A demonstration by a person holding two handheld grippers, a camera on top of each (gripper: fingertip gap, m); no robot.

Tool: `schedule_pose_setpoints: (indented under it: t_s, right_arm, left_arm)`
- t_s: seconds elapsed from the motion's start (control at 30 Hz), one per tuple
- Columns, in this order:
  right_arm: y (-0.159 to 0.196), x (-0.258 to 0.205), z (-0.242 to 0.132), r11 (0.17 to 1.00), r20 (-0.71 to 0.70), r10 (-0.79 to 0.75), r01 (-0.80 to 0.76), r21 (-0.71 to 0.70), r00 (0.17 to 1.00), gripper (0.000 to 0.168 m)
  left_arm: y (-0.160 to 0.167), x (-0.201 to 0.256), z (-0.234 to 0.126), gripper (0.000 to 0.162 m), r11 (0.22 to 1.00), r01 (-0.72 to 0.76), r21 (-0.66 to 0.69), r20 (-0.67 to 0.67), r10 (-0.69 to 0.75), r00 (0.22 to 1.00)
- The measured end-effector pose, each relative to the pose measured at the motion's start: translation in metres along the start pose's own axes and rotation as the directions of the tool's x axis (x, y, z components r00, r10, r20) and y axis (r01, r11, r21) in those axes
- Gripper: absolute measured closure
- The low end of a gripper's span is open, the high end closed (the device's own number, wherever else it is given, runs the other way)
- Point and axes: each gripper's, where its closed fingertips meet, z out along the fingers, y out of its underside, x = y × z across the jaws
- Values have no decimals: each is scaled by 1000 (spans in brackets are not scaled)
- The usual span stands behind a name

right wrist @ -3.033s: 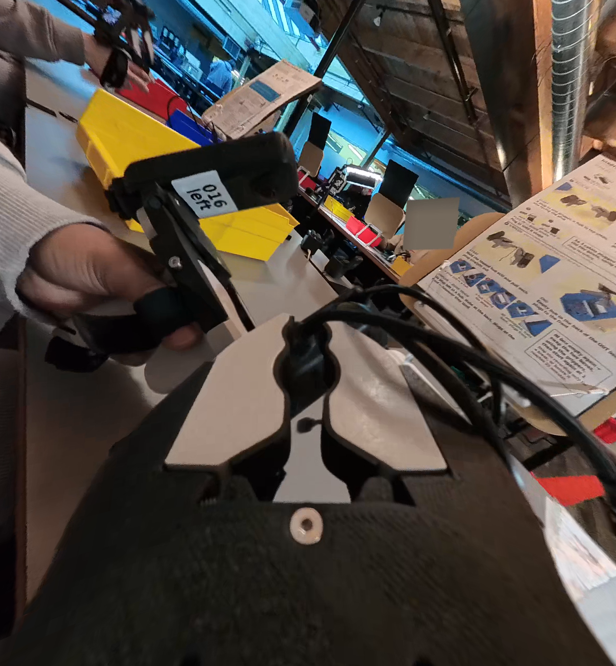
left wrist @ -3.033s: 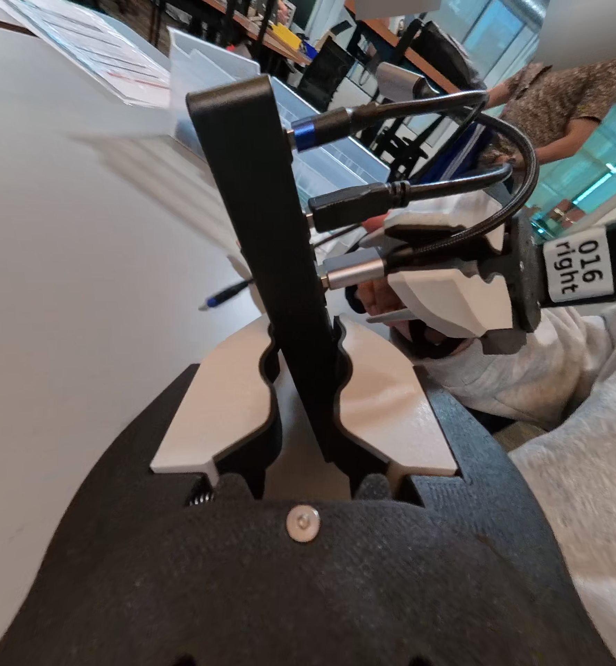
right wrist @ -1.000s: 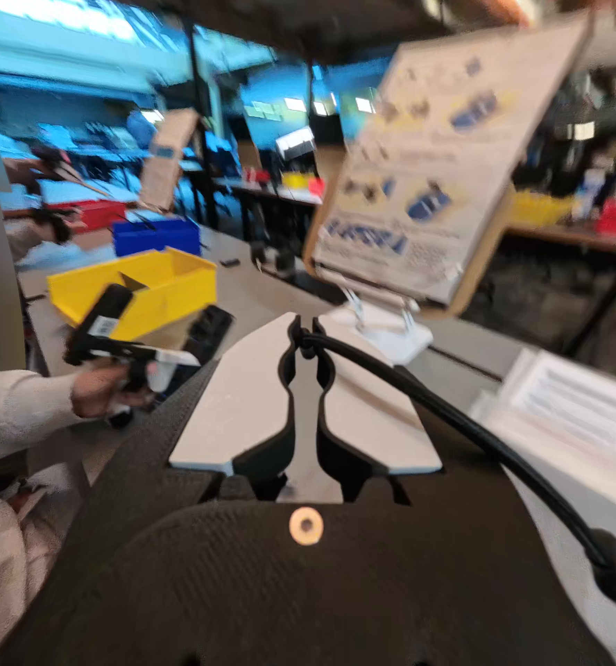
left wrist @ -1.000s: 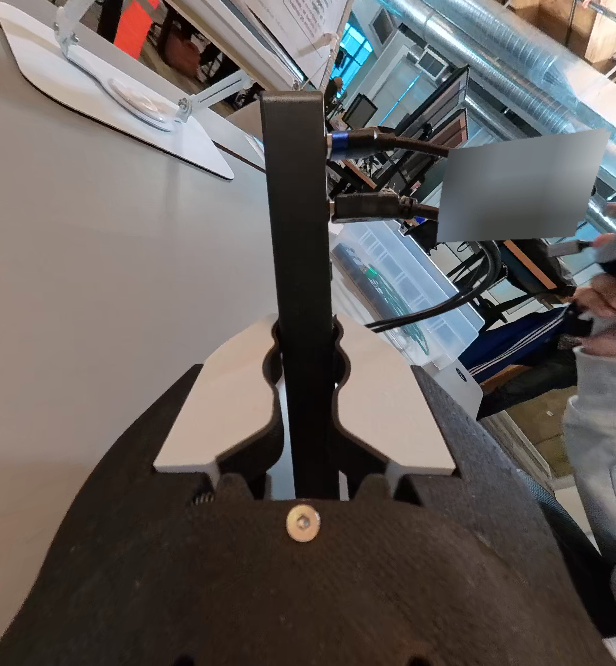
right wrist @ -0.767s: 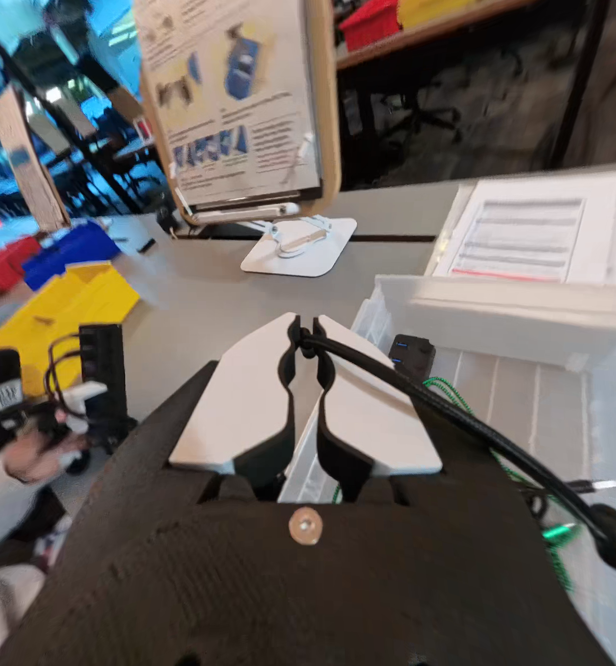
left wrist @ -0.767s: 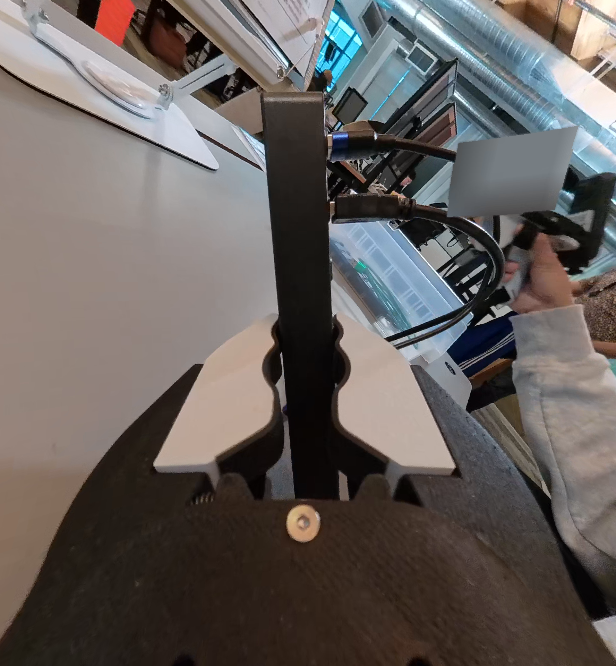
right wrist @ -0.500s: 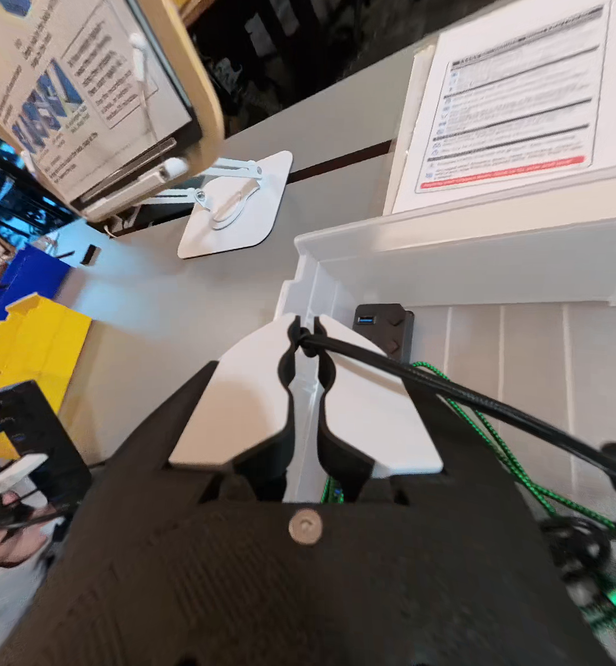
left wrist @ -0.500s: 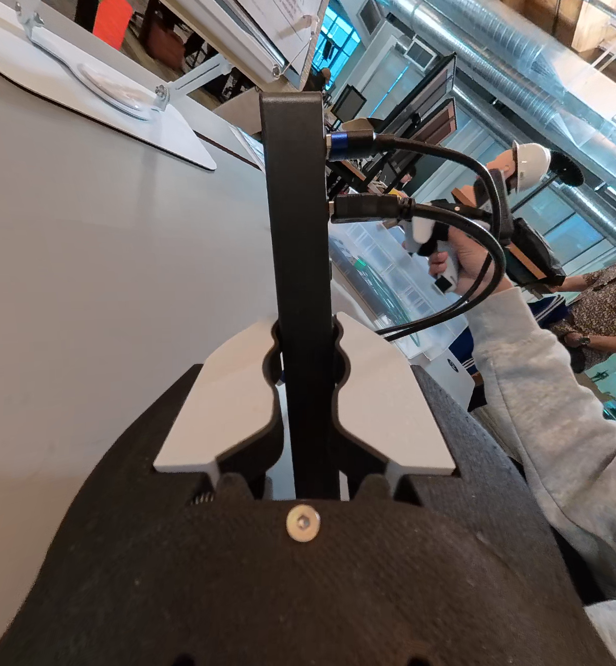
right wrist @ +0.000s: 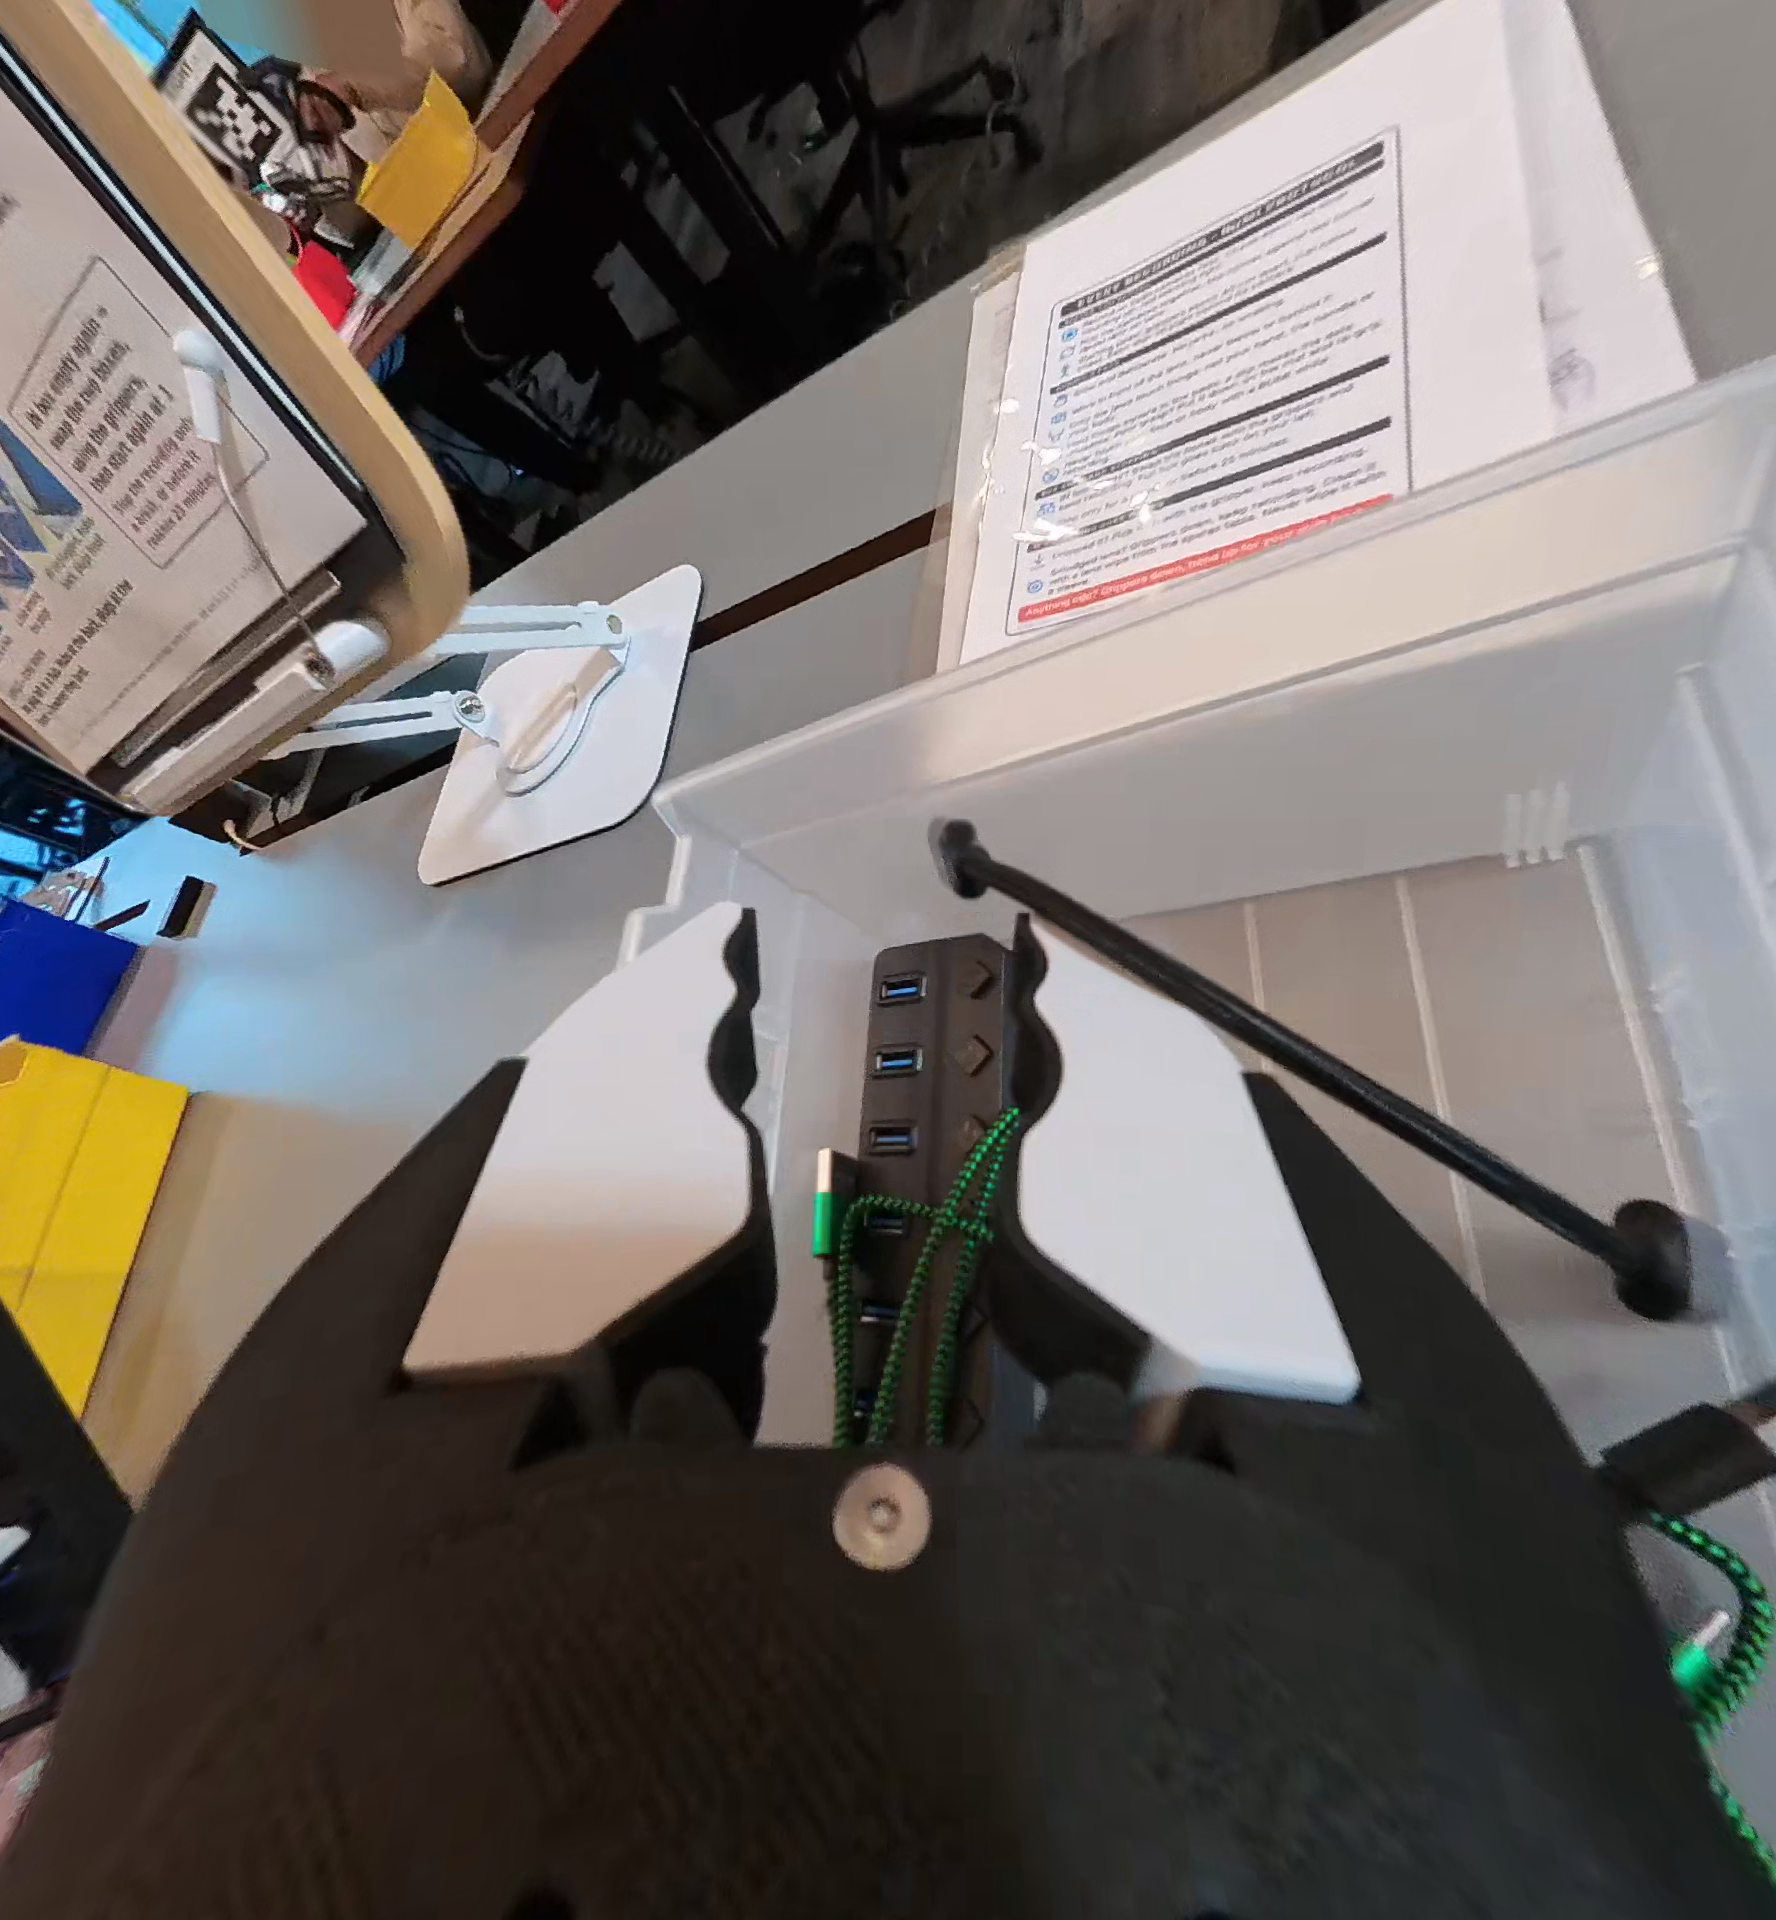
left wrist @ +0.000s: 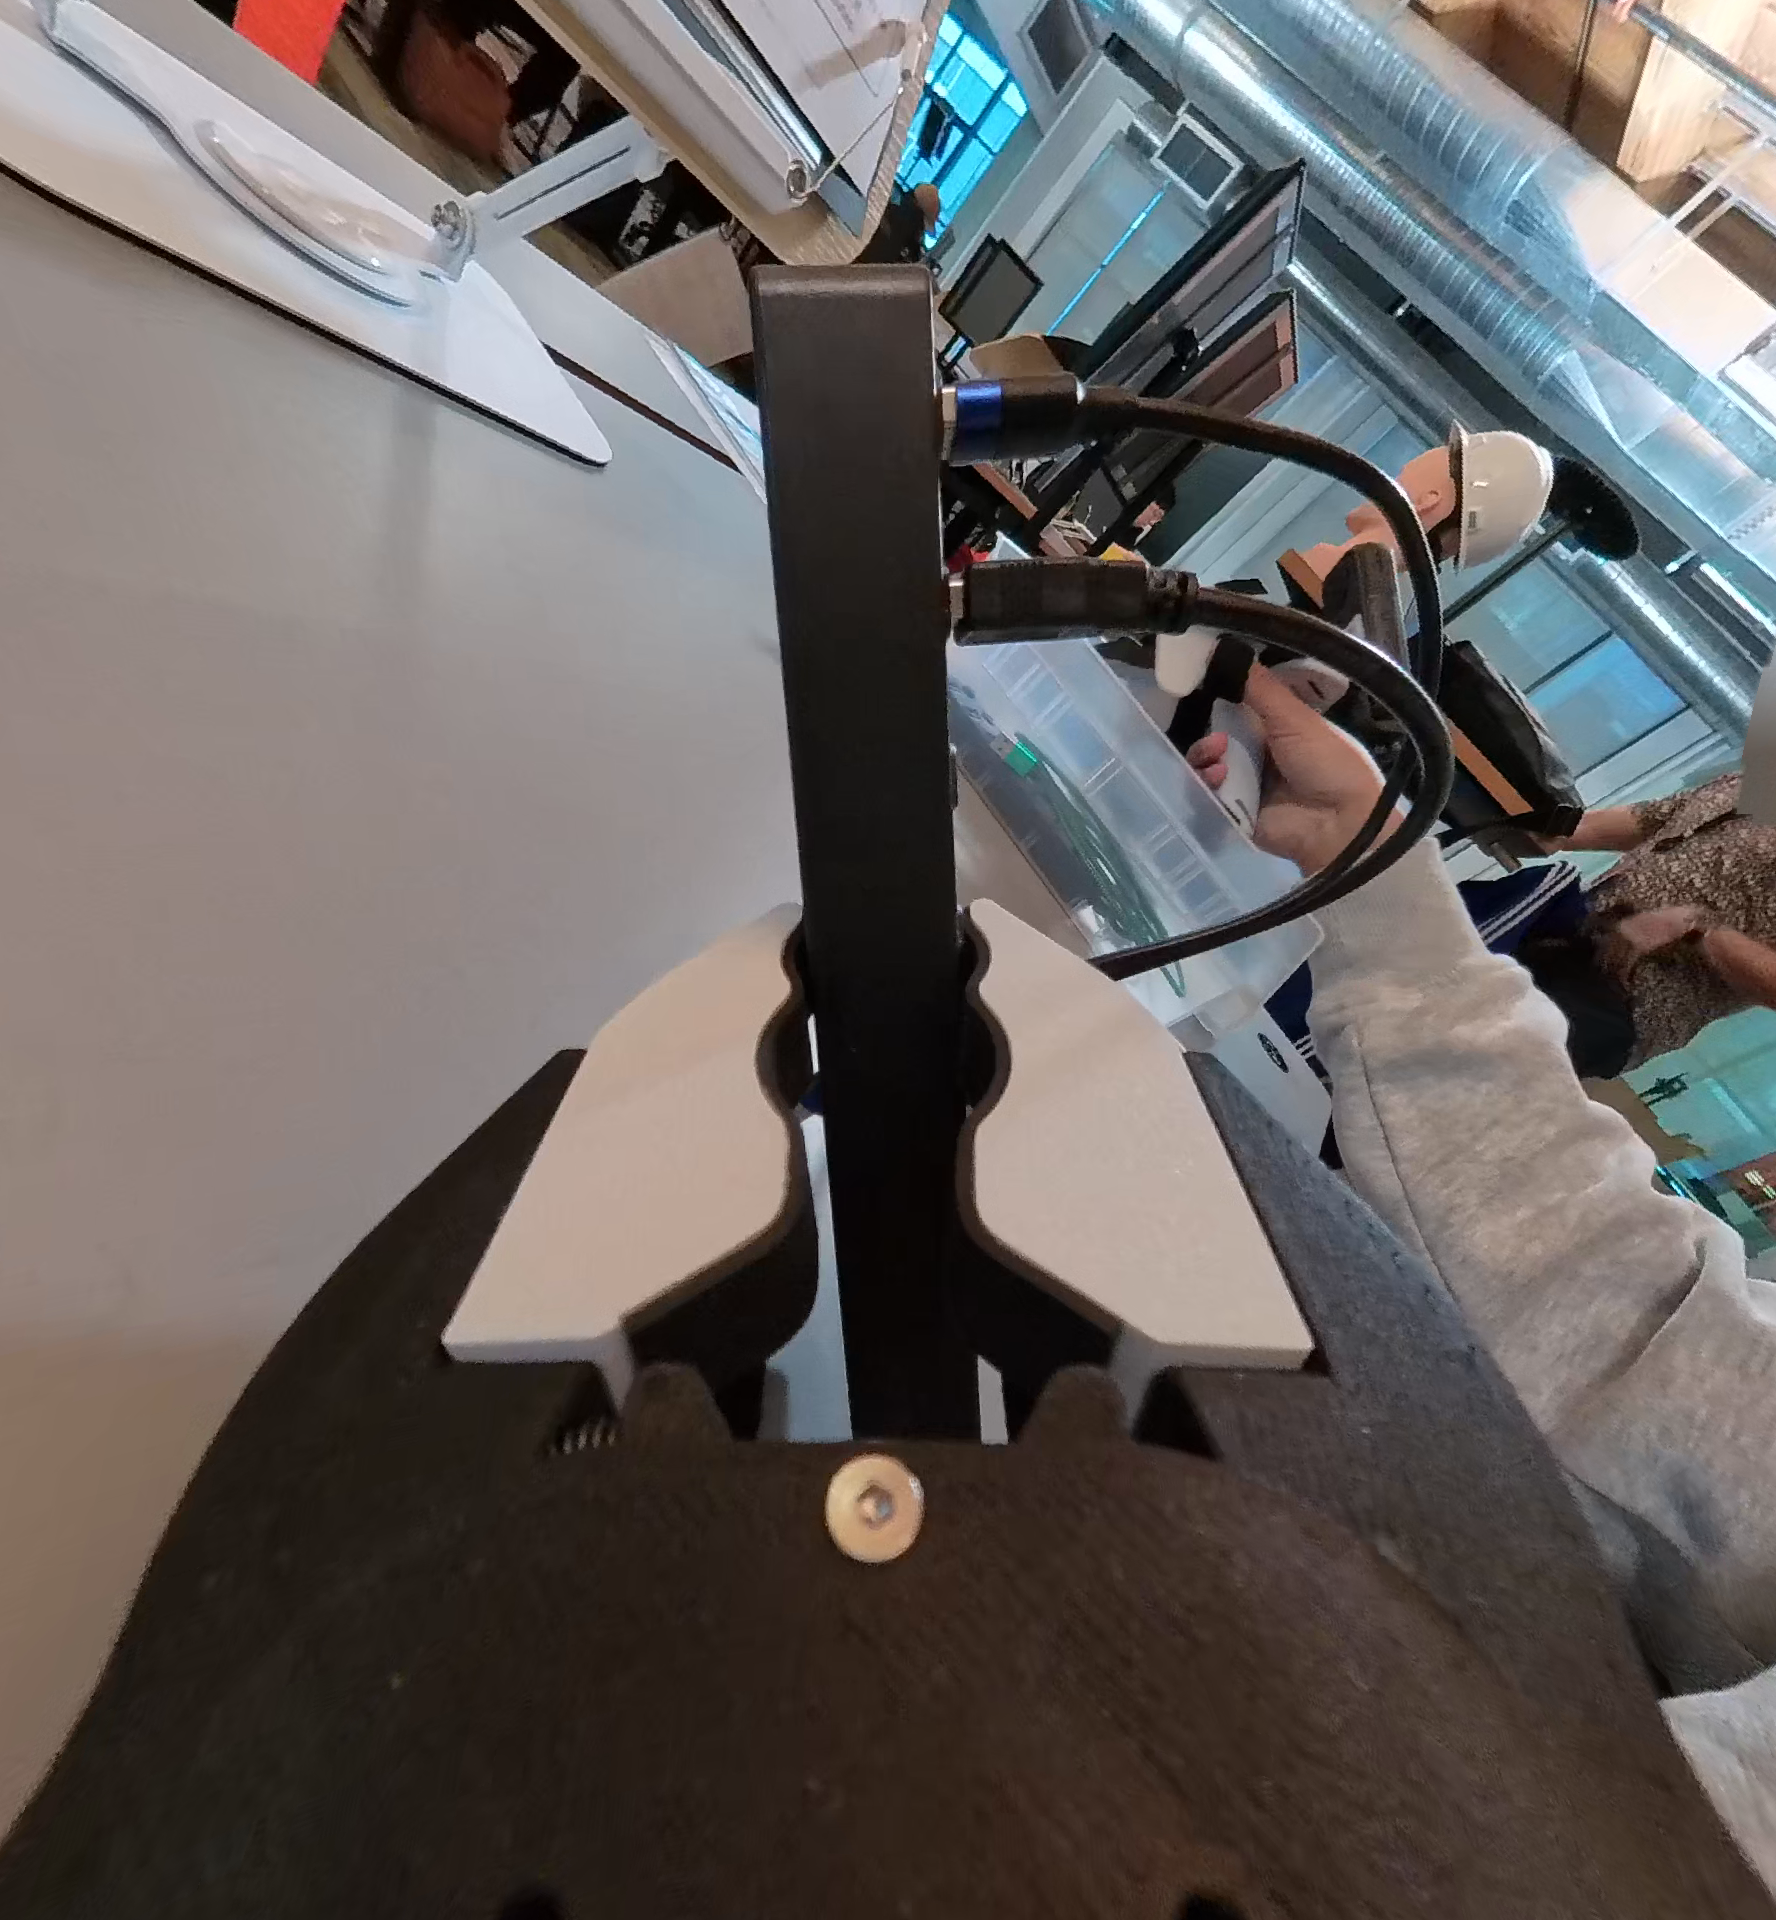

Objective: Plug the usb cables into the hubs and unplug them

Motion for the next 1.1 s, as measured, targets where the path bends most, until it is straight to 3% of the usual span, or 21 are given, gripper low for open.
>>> schedule_pose_setpoints:
  t_s: [0.17, 0.33, 0.5, 0.77, 0.87, 0.97, 1.1]
  right_arm:
    - [0, -20, -18, 999, 32, -27, 28, -37, 999, 125]
    - [4, -6, -32, 996, -49, -72, 70, -55, 996, 123]
    - [11, -1, -36, 999, -8, -22, 21, -40, 1000, 125]
    - [0, -24, -43, 995, 36, -97, 98, -5, 995, 124]
    - [-12, -57, -53, 988, 88, -150, 146, 47, 985, 125]
    - [-26, -117, -71, 954, 166, -278, 252, 166, 946, 127]
    - [-8, -229, -90, 848, 288, -518, 440, 296, 805, 134]
  left_arm:
    - [1, 4, 0, 138, 1000, -21, -5, -8, 21, 1000]
    - [3, 7, 0, 138, 1000, -29, -11, -17, 29, 999]
    - [5, 10, 0, 138, 999, -41, -14, -20, 40, 999]
    - [5, 9, 1, 135, 999, -43, -16, -18, 42, 999]
    - [6, 8, 2, 134, 999, -42, -19, -19, 42, 999]
    - [5, 7, 2, 135, 999, -40, -18, -17, 40, 999]
    - [3, 4, 2, 137, 999, -42, -9, -9, 42, 999]
